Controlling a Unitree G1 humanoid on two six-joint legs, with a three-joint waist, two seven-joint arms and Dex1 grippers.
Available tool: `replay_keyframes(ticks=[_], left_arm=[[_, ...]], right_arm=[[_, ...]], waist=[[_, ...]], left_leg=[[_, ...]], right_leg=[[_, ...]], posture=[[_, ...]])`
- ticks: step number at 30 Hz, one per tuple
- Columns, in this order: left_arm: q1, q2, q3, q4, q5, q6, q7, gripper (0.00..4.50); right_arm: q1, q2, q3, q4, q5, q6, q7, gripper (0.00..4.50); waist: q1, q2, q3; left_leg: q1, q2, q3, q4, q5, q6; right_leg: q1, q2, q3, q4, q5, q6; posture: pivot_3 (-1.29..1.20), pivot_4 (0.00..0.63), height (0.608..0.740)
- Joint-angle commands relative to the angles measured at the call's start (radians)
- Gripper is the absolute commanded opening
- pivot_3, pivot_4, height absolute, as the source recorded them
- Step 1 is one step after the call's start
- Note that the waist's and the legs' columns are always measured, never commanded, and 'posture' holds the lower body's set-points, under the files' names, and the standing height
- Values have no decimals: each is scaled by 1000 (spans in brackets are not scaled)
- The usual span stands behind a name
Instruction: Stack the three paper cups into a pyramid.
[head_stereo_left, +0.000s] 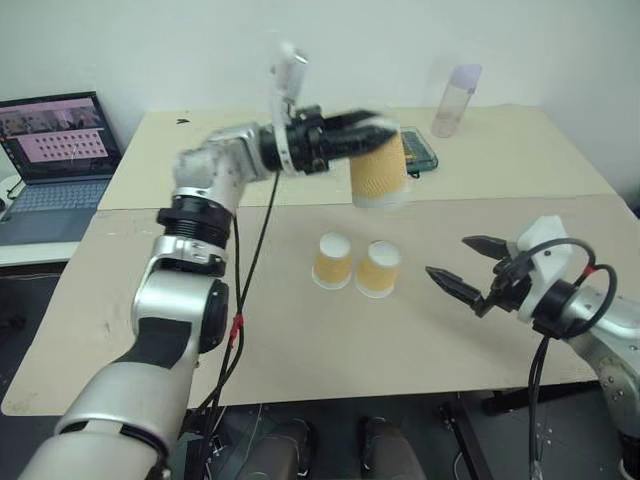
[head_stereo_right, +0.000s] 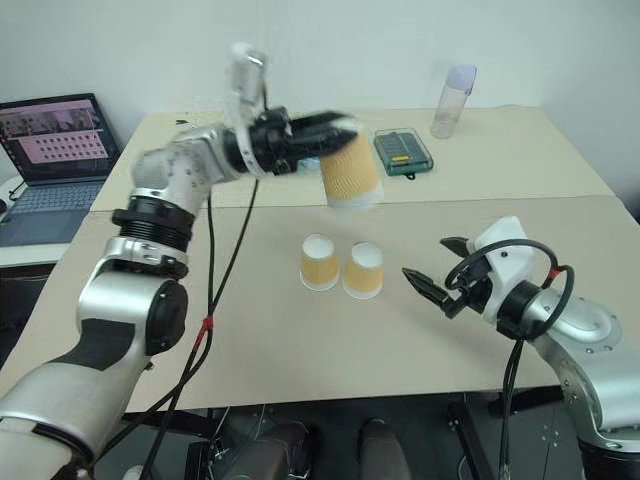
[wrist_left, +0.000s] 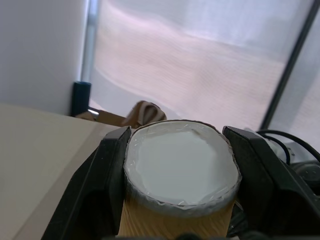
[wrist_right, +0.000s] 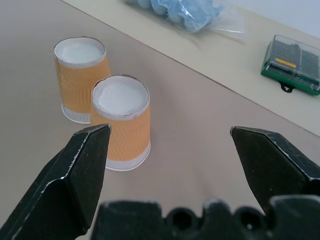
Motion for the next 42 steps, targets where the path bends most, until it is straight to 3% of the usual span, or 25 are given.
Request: replay_keyframes(ticks=[1,11,41,42], left_arm=[[-59,-6,-28,117,81,-124,-60,2547],[-105,-20,-17,271,194,-269,-88,2547],[-53,2,-31,250,315,-322,-154,2547],[-52,1,-30,250,316,-322,-155,3019]], right_arm=[[13,15,-52,-69,1,-1,-43,4500],[36,21,-60,-83,6,-2,-65,4500],[-41,8,-23,-22,-18,-11,-40,4500],[-41,9,-23,-21,-19,-11,-39,4500]], waist=[[-7,0,0],[-6,0,0],[-7,0,0],[-7,0,0]], left_leg=[[0,0,0,0,0,0],[0,1,0,0,-1,1],[0,0,0,0,-1,1],[0,0,0,0,-1,1]], right_leg=[[0,-1,0,0,0,0],[0,0,0,0,1,0],[0,1,0,1,1,1],[0,1,0,1,1,1]], posture=[[0,150,740],[0,150,740],[0,150,740],[0,150,740]])
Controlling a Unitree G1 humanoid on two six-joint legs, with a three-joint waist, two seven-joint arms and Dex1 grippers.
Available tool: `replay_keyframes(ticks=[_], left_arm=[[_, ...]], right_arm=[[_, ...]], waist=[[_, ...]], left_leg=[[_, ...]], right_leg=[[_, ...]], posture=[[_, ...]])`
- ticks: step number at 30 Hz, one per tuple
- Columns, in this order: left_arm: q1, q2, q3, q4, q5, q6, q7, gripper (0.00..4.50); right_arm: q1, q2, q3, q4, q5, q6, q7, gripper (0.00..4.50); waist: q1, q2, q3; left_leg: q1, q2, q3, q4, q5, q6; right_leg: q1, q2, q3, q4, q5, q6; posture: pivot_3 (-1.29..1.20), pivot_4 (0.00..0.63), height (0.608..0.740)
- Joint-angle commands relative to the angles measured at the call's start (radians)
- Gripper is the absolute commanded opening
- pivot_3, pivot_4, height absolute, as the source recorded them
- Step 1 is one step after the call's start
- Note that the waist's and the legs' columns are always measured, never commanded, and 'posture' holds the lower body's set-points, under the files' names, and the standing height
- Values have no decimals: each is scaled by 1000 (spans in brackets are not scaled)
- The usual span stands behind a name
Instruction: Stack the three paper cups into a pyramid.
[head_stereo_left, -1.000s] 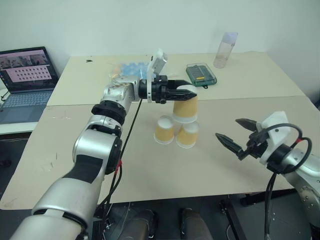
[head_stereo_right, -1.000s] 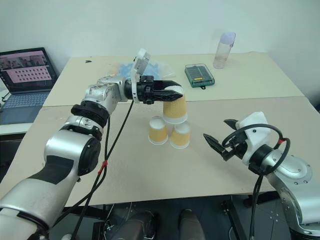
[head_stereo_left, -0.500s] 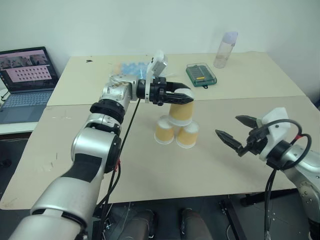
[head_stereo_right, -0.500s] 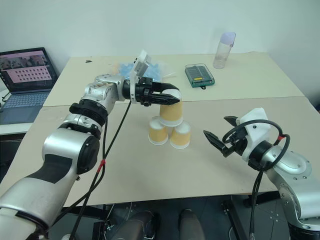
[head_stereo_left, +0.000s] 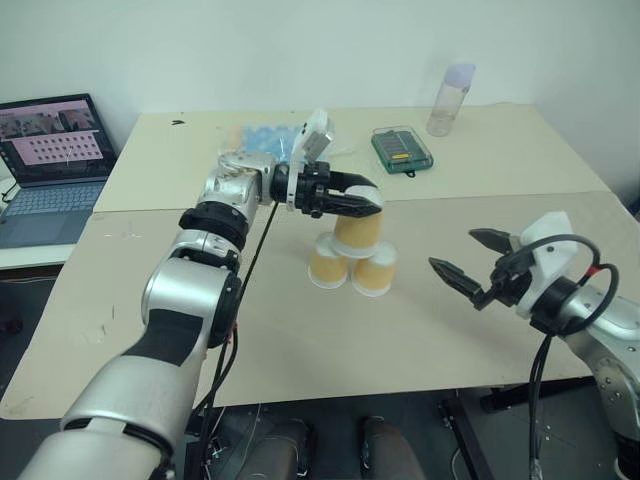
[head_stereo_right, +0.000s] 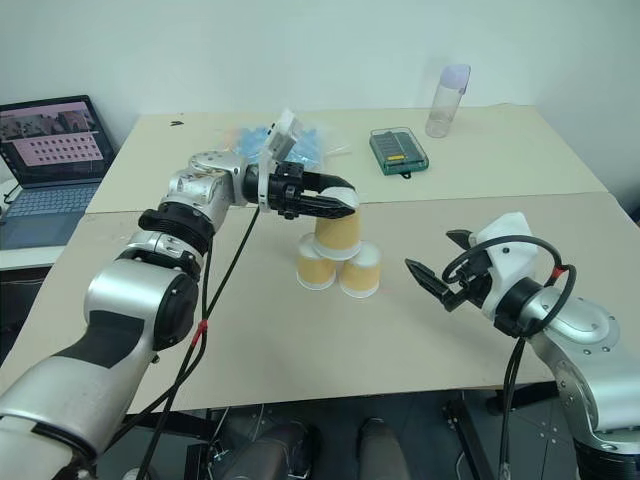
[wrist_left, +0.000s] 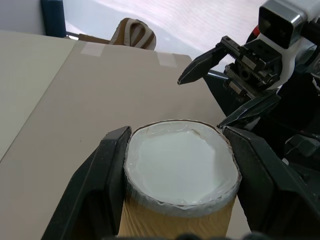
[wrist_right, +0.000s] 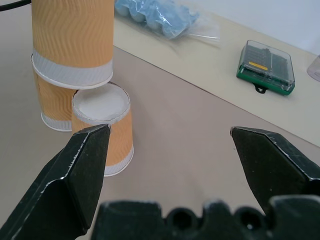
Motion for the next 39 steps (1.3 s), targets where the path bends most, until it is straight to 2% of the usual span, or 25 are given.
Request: replay_keyframes(ticks=[1,4,18,25,28,30,32,34,39], left_arm=[[-10,7,2,-36,3,-21,-9,3514],[-11,6,5,-36,4,-25,-5,4422],[-58,33,73,-55,-46,37,-7,4422],[-90,79,154,-122,-135,150,2,4422],[-94,102,256,-162,-201,160,176,4422],[-68,102,286,-208,-196,104,310,4422],[-34,103,333,-253,-206,124,480,4422],[41,102,365,-344,-206,124,625,4422],[360,86,463,-671,-171,124,1045,4422]], right_arm=[[-15,-13,-22,-16,-3,-15,4,4500],[-19,-11,-20,-14,-5,-16,4,4500],[-29,-7,-7,3,-8,-23,16,4500],[-41,-11,-5,16,-9,-25,24,4500],[-40,-8,-8,23,-17,-27,18,4500],[-34,-5,-14,23,-23,-23,9,4500],[-28,-2,-18,28,-49,-25,-12,4500],[-40,8,-21,62,-88,-5,-67,4500],[-70,24,15,181,-252,-37,-205,4500]], waist=[[0,0,0],[0,0,0],[0,0,0],[-1,0,0],[-2,0,0],[-3,0,0],[0,0,0],[0,1,0],[-5,2,-1]], left_leg=[[0,0,0,0,0,0],[0,0,0,0,0,0],[0,0,0,0,0,0],[0,0,0,0,0,0],[0,0,0,0,0,0],[0,0,0,0,1,-1],[1,0,0,0,1,-2],[1,0,0,0,3,-5],[5,1,3,0,4,-6]], right_leg=[[0,0,0,0,0,0],[0,0,0,0,0,0],[0,0,0,0,0,0],[0,0,0,1,0,0],[-1,1,0,1,0,0],[-1,0,0,1,0,0],[-1,0,1,1,0,0],[0,0,1,1,0,0],[1,-1,7,3,1,0]], posture=[[0,150,740],[0,150,740],[0,150,740],[0,150,740],[0,150,740],[0,150,740],[0,150,740],[0,150,740],[0,150,740]])
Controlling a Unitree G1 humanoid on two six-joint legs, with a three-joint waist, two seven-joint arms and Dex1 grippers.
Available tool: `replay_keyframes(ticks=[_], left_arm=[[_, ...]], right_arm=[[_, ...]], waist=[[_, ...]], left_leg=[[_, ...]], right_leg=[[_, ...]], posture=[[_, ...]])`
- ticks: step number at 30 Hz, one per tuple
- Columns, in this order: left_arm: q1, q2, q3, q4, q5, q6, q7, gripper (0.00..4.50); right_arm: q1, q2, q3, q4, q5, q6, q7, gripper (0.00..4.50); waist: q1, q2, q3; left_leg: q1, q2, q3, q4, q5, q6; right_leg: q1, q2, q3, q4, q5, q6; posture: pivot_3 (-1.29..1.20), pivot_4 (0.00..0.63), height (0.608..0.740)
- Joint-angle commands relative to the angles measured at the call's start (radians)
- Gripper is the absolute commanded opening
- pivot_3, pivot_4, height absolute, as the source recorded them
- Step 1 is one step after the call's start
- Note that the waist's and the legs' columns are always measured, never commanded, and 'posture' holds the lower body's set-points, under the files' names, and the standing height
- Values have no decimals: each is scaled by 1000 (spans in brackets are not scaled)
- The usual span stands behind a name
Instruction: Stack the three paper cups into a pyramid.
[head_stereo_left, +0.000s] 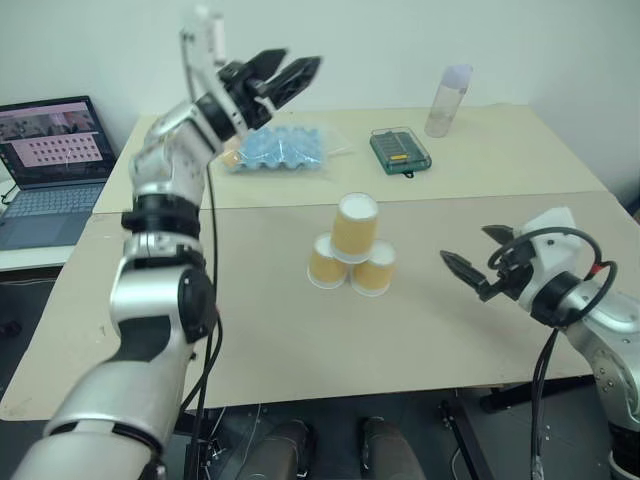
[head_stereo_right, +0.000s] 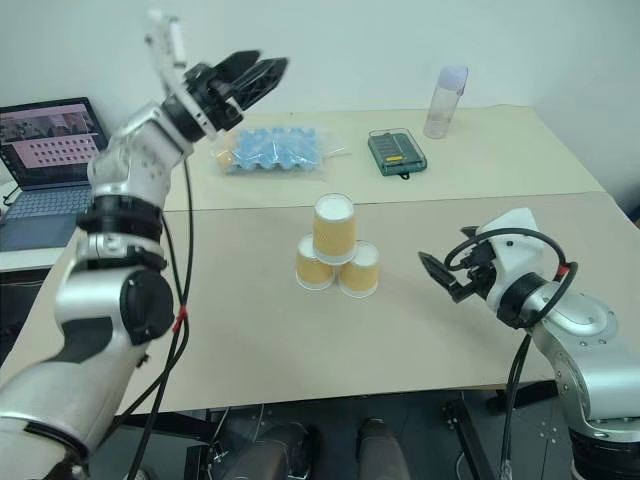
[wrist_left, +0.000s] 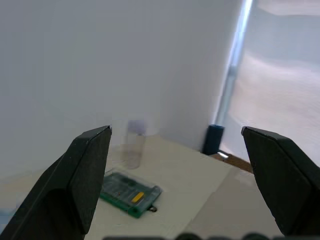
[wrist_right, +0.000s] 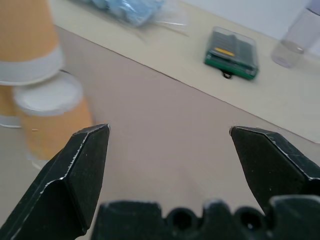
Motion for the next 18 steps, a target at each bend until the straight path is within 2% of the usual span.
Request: replay_keyframes(ticks=[1,5,9,18], left_arm=[[163,-3,70,-219,29,-5,277,4422],[392,0,128,-360,69,-30,465,4422],[551,-1,123,-427,76,-55,511,4422],[698,-7,134,-453,65,-138,581,4422]], right_arm=[[-36,16,-8,67,-103,-43,-96,4500],[-85,86,-44,168,-142,-63,-194,4500],[-105,138,-46,262,-178,-138,-237,4500],[-132,250,10,409,-215,-282,-259,4500]], waist=[[0,0,0],[3,-1,0],[9,-1,-1],[12,-1,-1]], left_leg=[[0,1,0,0,1,-2],[-4,1,1,0,3,-4],[0,1,4,-1,2,-3],[5,1,5,-1,-3,3]], right_leg=[[-1,0,1,0,0,-1],[-4,2,1,0,2,-1],[-1,4,2,-1,2,-1],[1,4,1,-3,5,0]], posture=[[0,150,740],[0,150,740],[0,150,740],[0,150,740]])
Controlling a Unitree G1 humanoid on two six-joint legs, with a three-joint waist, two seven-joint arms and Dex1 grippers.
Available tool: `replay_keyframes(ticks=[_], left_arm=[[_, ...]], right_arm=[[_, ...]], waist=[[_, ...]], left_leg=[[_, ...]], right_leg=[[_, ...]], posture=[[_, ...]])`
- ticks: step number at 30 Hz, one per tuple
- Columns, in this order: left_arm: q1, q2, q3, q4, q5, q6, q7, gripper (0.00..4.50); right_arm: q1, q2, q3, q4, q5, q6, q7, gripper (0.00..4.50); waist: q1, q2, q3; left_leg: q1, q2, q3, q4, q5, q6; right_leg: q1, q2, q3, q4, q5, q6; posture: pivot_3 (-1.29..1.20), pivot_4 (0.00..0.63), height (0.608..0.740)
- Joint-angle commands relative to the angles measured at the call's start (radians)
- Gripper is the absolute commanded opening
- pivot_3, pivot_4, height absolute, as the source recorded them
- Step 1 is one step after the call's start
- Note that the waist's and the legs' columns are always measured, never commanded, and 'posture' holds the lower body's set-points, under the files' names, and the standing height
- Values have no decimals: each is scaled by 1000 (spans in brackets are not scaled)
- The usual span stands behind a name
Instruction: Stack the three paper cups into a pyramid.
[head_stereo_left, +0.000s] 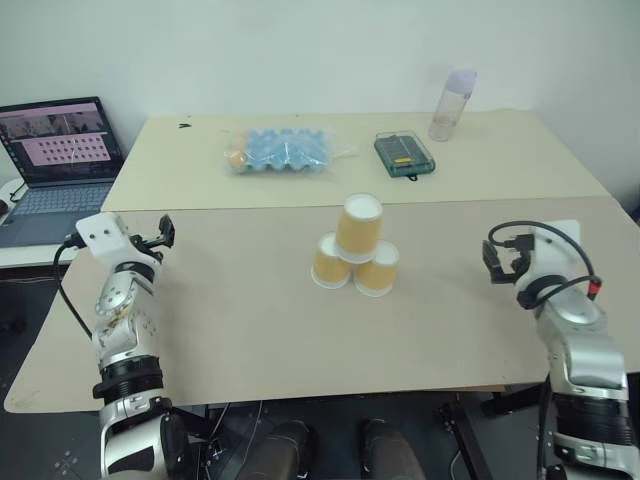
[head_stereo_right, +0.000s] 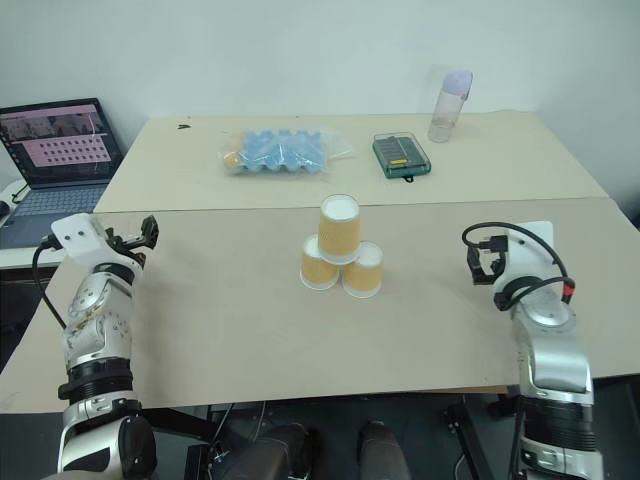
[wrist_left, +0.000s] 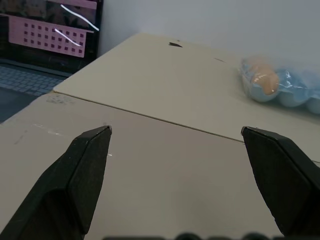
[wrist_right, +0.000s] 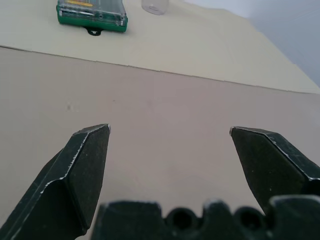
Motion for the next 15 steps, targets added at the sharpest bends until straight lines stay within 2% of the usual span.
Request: replay_keyframes(ticks=[1,15], left_arm=[[31,-1,-2,-82,-6,-42,25,4422],[104,-51,-38,-210,-59,-32,53,4422]], right_arm=[[-22,17,1,38,-25,-71,-12,4500],[-34,47,-6,157,-20,-175,6,4500]], waist=[[-3,0,0],[-10,0,0]], left_leg=[[0,0,0,0,0,0],[0,0,2,0,0,-1]], right_leg=[[0,0,0,0,0,0],[0,0,0,0,0,0]], posture=[[0,150,740],[0,150,740]])
